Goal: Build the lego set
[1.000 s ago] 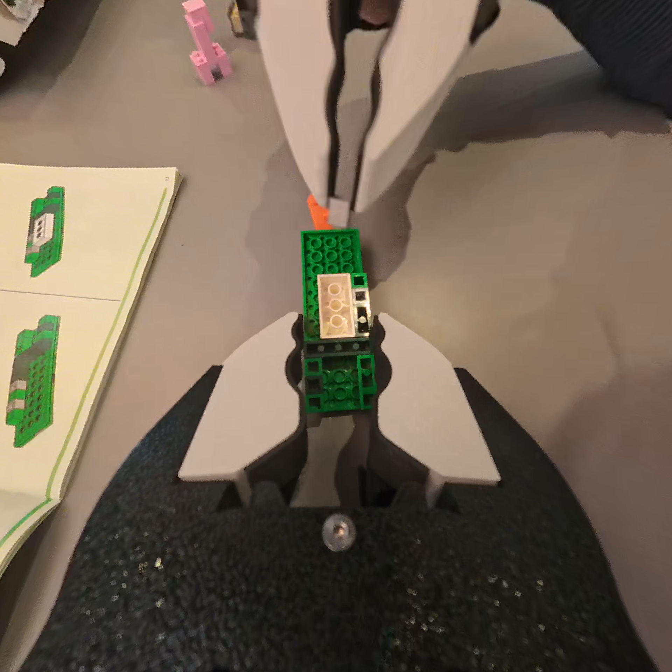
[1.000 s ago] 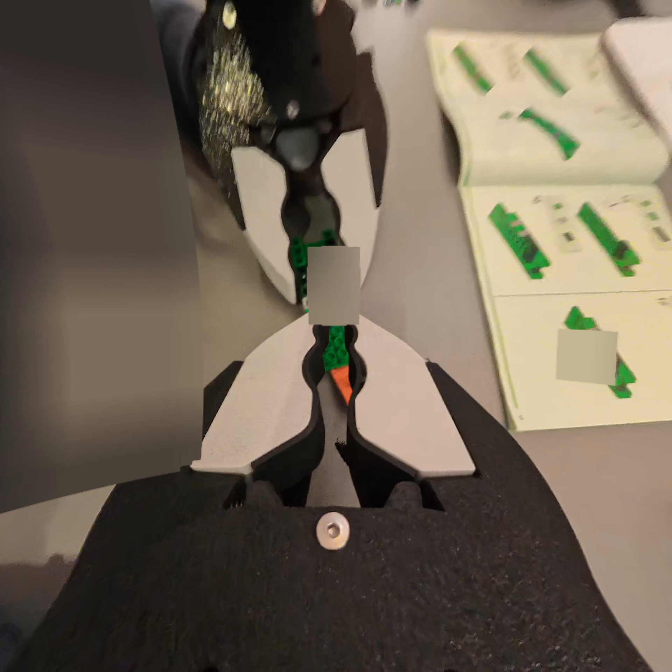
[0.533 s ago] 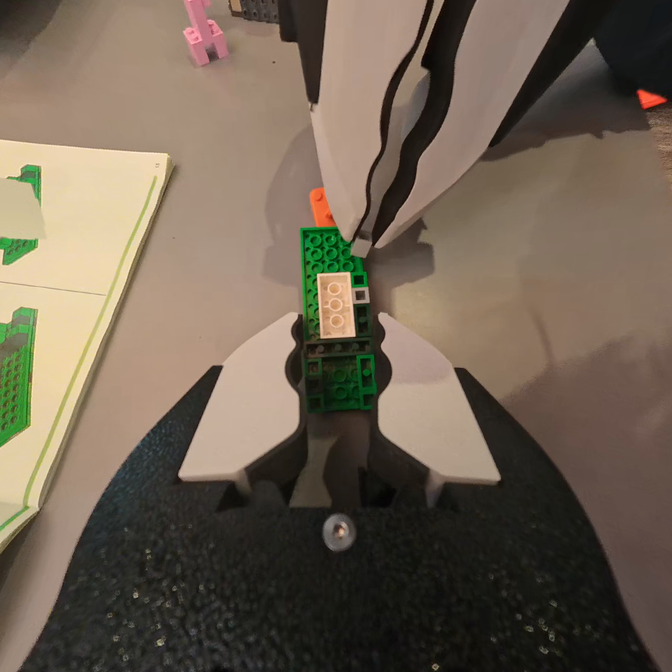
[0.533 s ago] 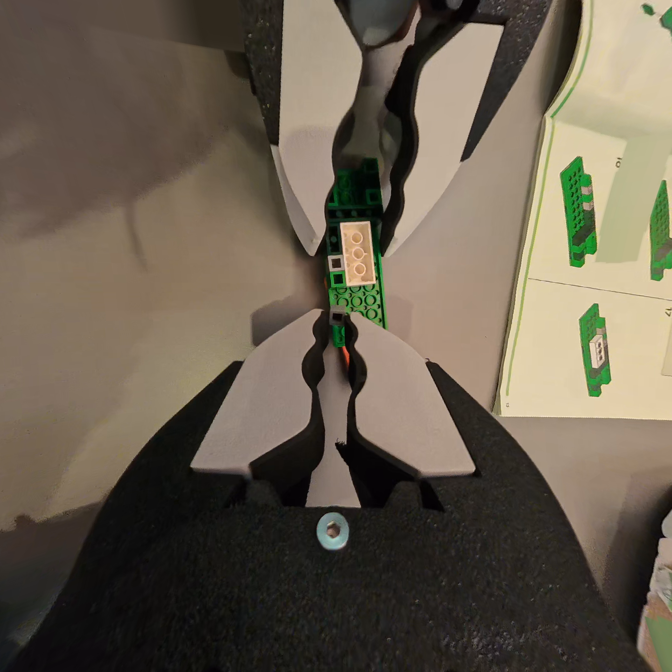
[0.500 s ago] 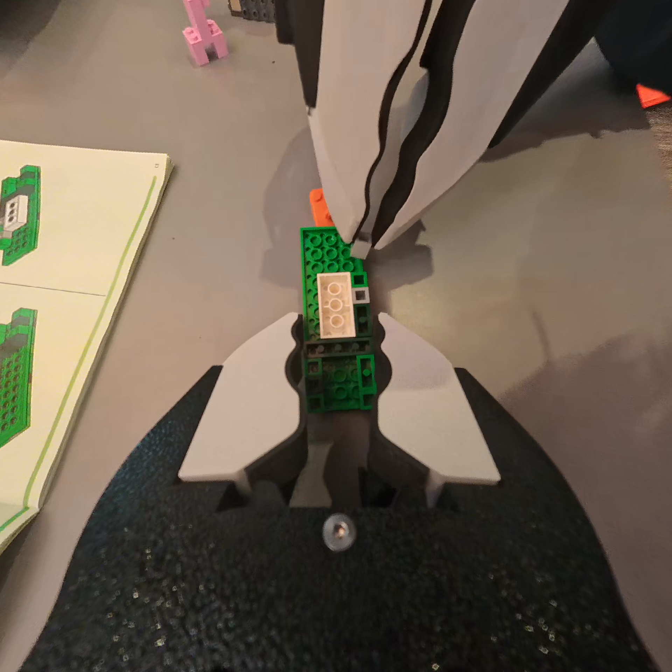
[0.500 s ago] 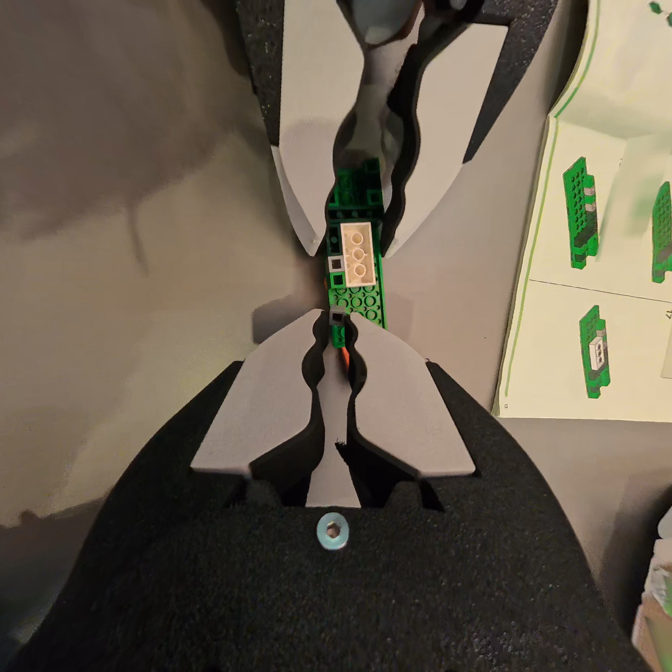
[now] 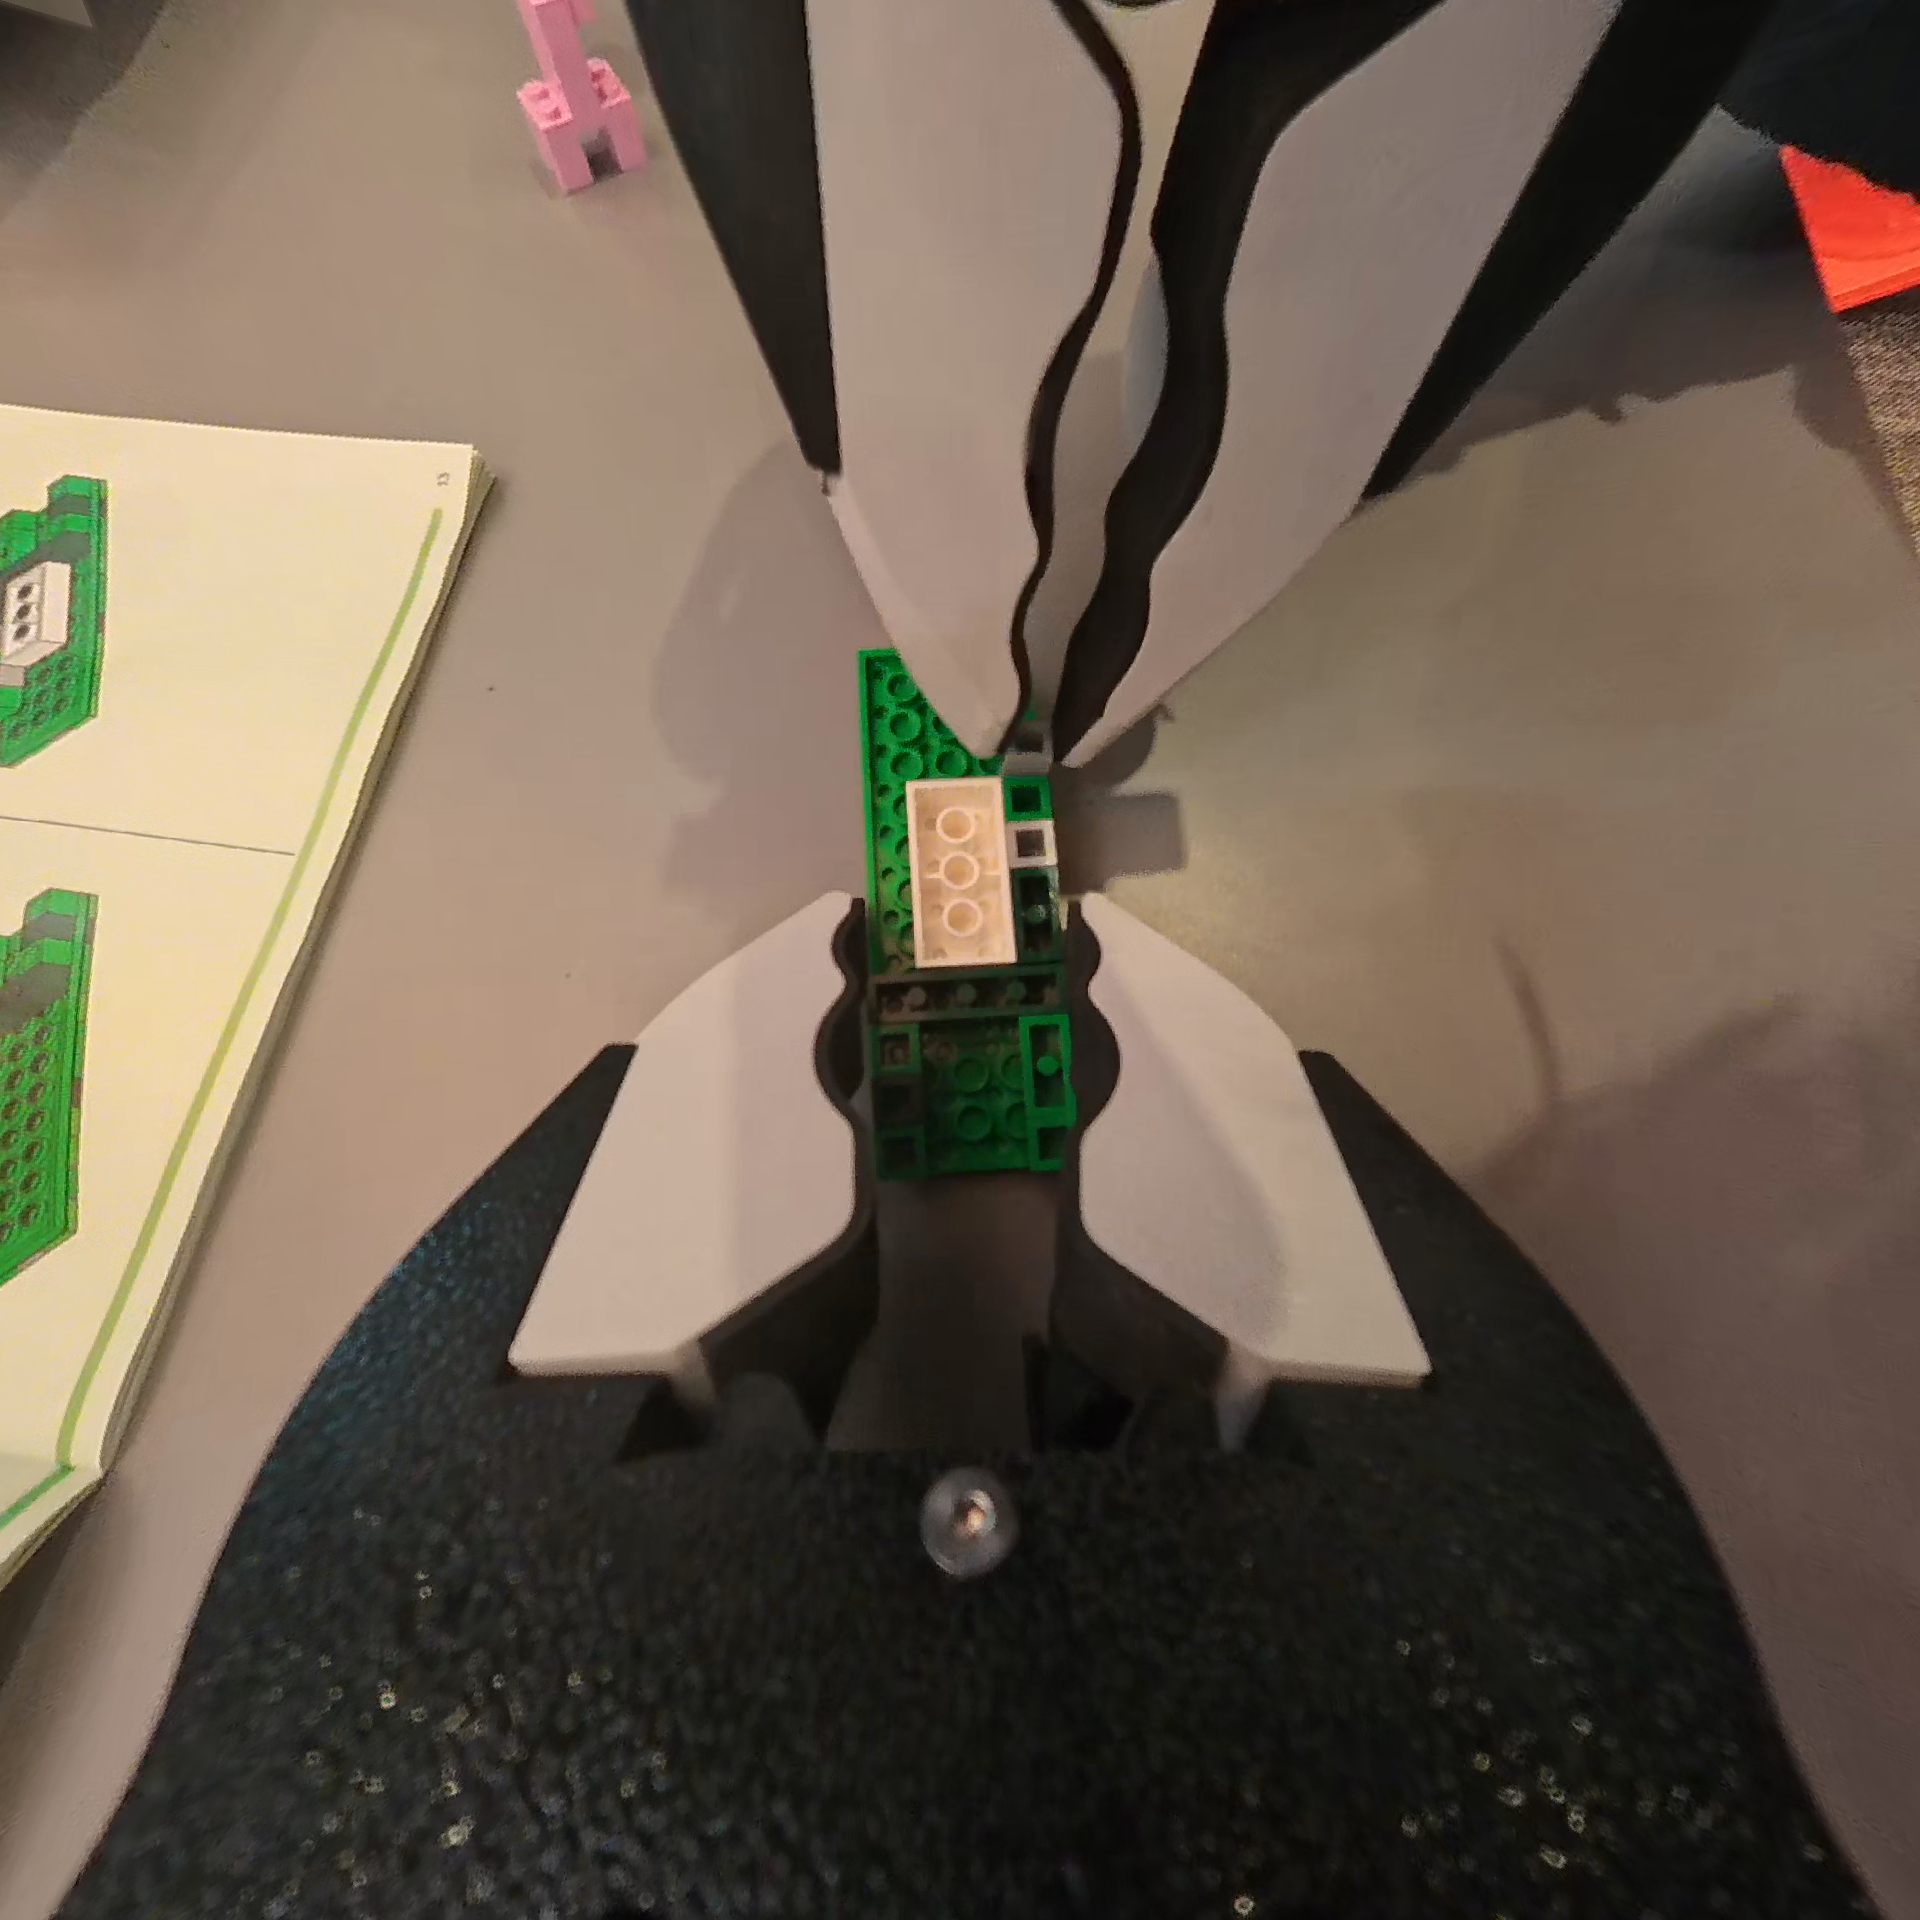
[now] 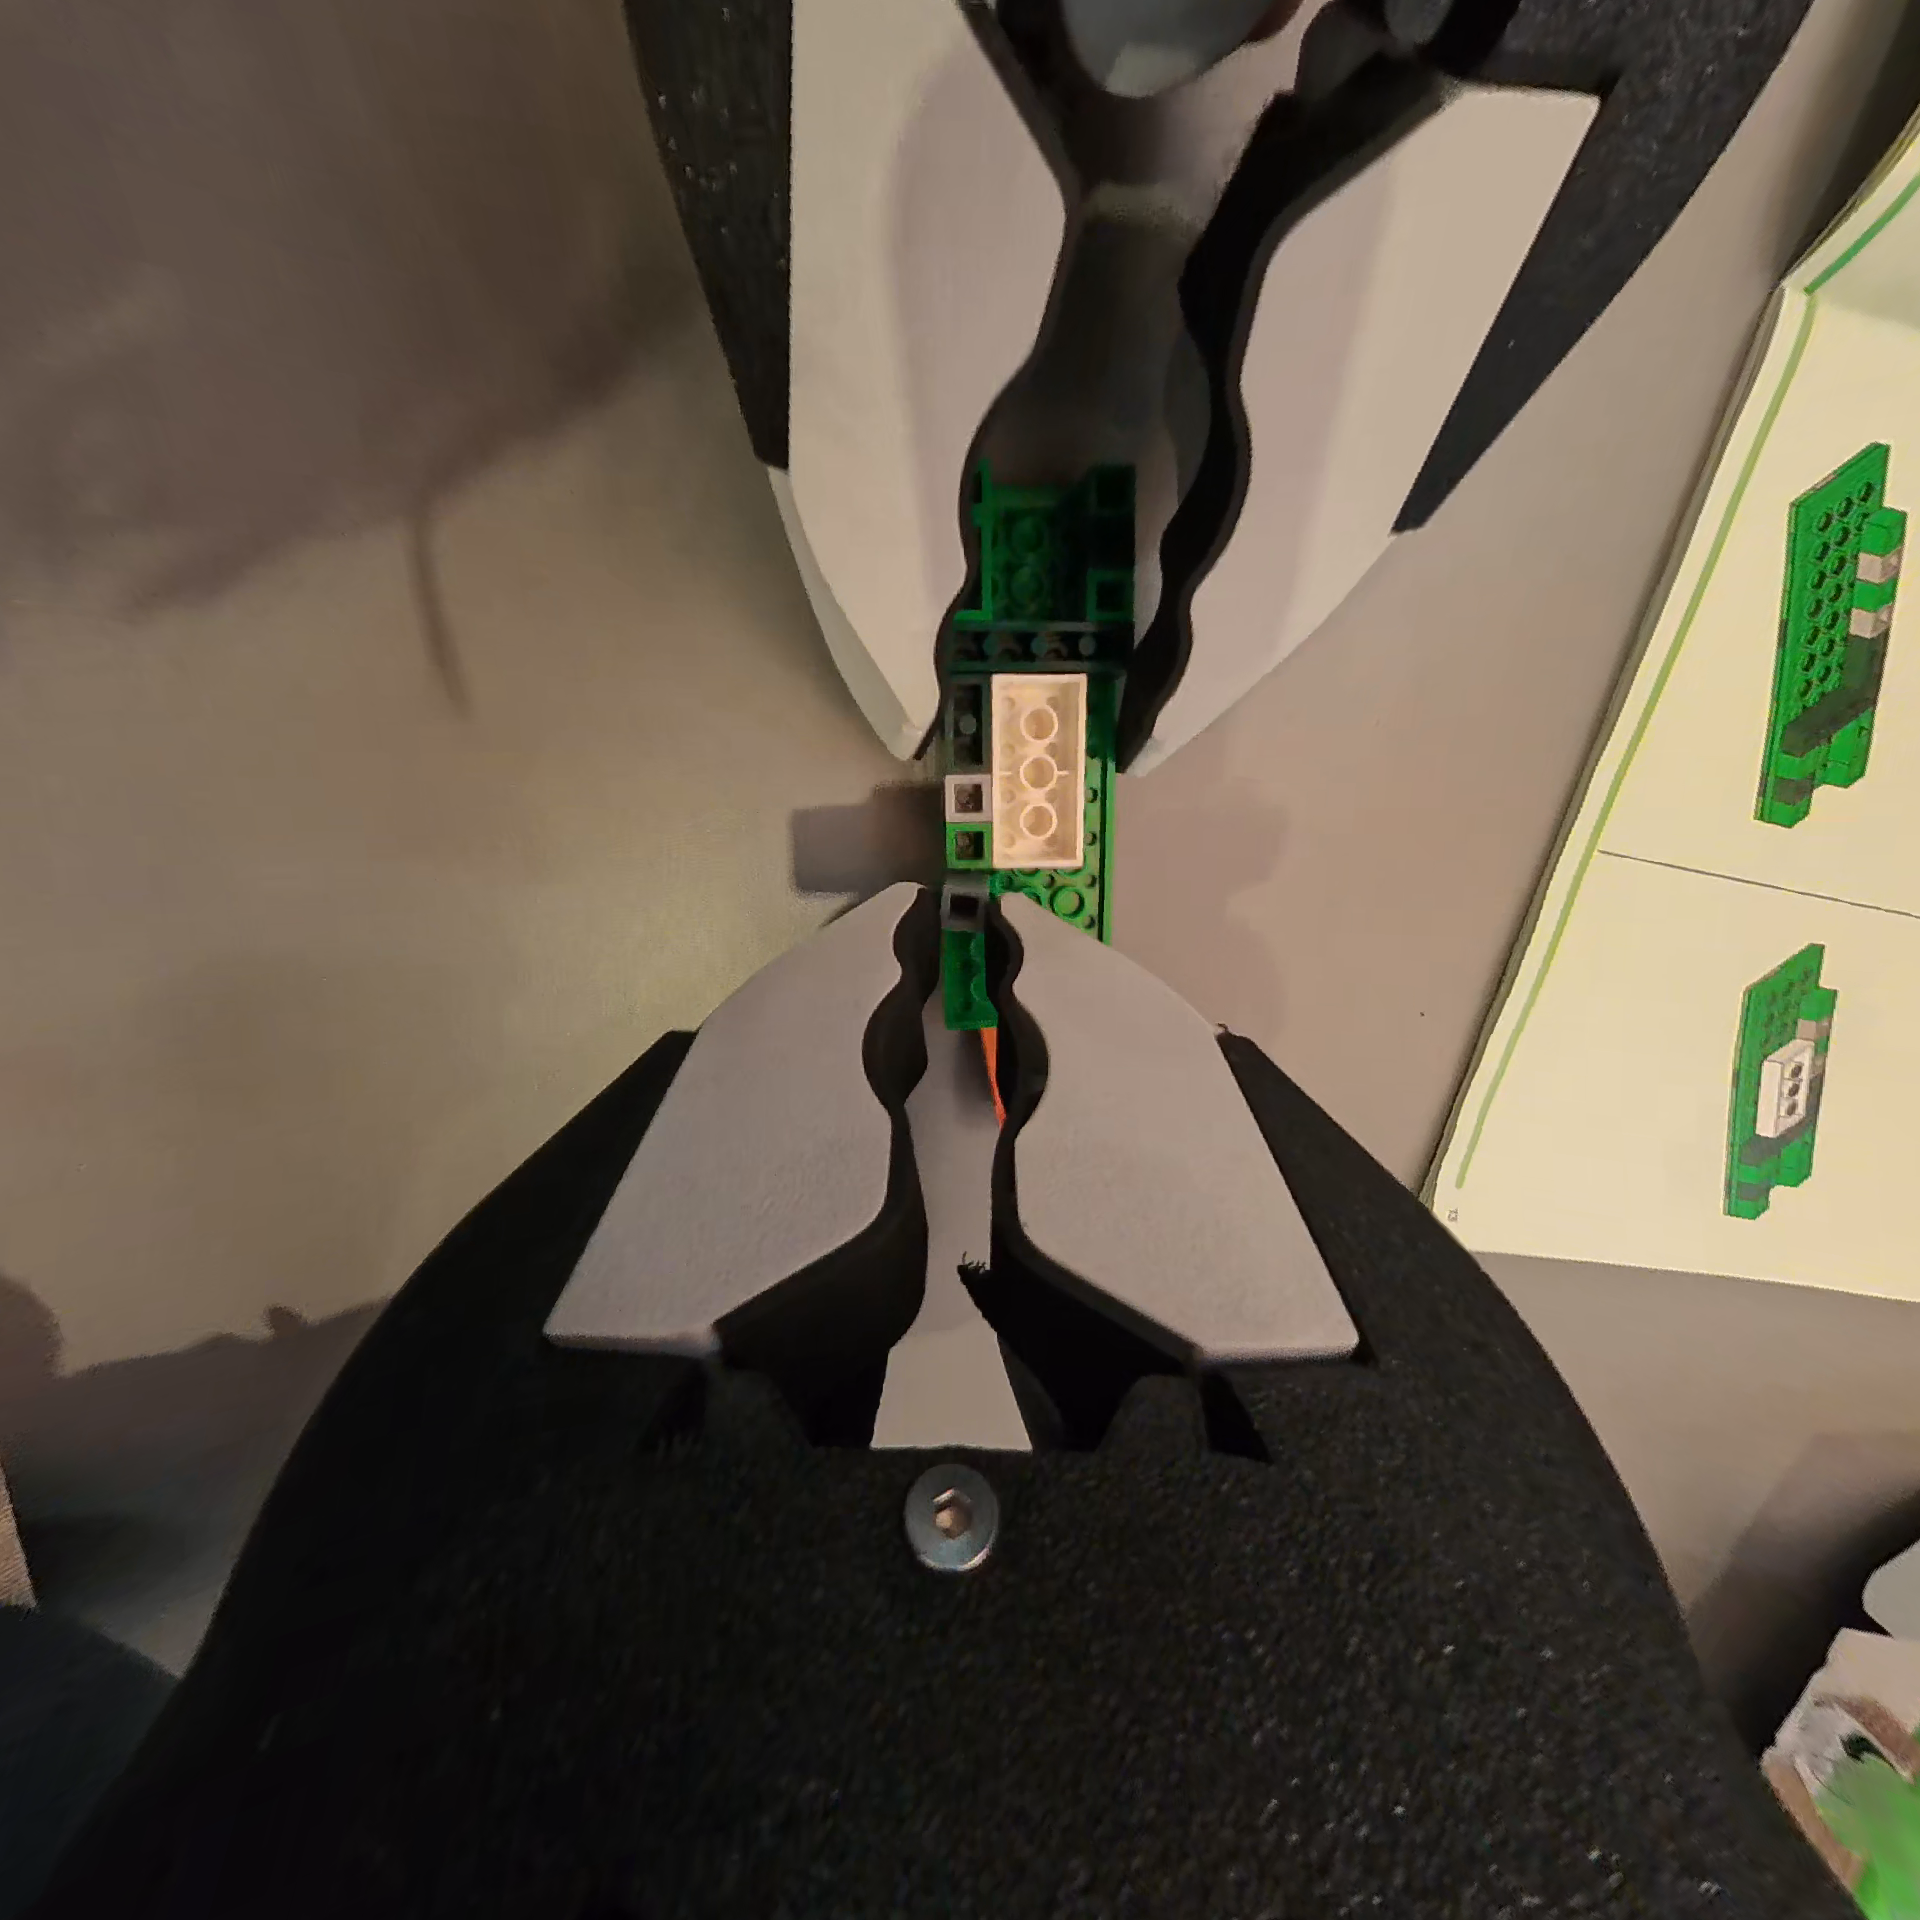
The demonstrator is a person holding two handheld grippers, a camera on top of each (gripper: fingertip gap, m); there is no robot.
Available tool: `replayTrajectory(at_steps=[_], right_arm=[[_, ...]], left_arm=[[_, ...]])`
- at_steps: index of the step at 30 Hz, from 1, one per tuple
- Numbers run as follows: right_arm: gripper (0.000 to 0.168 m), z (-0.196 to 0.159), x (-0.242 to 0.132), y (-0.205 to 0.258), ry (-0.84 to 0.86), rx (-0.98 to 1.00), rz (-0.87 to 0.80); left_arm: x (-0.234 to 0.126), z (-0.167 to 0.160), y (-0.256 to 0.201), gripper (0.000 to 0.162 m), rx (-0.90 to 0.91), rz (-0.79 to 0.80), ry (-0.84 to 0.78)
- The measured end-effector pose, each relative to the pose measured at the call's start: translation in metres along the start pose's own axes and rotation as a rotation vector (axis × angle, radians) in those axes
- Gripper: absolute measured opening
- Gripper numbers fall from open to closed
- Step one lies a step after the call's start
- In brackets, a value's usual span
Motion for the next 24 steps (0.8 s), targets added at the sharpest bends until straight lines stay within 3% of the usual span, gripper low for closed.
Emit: replayTrajectory(at_steps=[24], right_arm=[[0.008,0.0037,0.0018,-0.0059,0.019,-0.026,0.042]], left_arm=[[0.0003,0.0,0.0007,0.036,0.0,-0.004,0.002]])
Point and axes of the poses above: each gripper's, where its closed fingertips meet, x out along the fingers, z out of its top, y = z × x across the jaws, the point moved 8 cm from there along -x, back along the fingers, and after that the axes turned 6 degrees about -y, right-handed, at the moved point
